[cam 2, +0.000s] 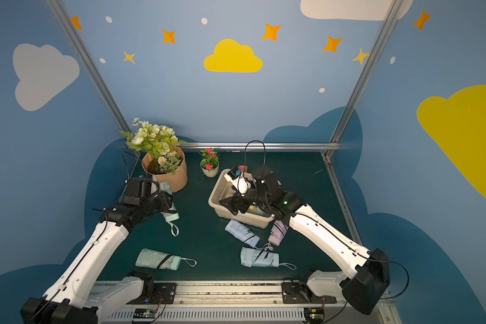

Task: Put the umbrella into the storage box
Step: Pick up the umbrella from the center of the board, then place the umbrella in the storage box.

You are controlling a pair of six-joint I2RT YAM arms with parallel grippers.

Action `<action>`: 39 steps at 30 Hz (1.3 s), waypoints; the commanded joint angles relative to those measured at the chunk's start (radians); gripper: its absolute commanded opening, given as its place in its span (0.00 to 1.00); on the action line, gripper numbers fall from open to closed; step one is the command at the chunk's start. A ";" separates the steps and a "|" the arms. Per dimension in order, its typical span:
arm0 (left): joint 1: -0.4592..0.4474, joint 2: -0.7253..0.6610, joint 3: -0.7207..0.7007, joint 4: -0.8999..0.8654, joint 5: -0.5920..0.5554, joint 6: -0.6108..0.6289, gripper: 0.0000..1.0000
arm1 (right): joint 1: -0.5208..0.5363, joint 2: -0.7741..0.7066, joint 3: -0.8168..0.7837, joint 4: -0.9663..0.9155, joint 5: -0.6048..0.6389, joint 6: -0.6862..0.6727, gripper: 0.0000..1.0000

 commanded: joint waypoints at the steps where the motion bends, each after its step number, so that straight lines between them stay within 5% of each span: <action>1: -0.043 -0.035 0.066 0.124 0.053 0.186 0.17 | -0.002 -0.031 -0.019 0.048 0.085 0.043 0.87; 6: -0.158 -0.023 0.150 0.126 0.085 0.429 0.16 | -0.018 -0.068 -0.053 0.091 0.228 0.125 0.88; 14: -0.367 0.063 0.246 0.140 0.145 0.796 0.17 | -0.124 -0.167 -0.171 0.157 0.256 0.283 0.88; 23: -0.536 0.284 0.365 0.094 0.168 1.295 0.17 | -0.175 -0.291 -0.213 -0.065 0.611 0.349 0.90; 28: -0.549 0.423 0.419 0.119 0.199 1.402 0.15 | -0.192 -0.387 -0.258 -0.083 0.664 0.366 0.91; 31: -0.549 0.515 0.446 0.173 0.172 1.451 0.03 | -0.197 -0.455 -0.293 -0.083 0.711 0.375 0.91; 39: -0.562 0.787 0.612 0.129 0.098 1.542 0.06 | -0.197 -0.592 -0.349 -0.102 0.795 0.363 0.91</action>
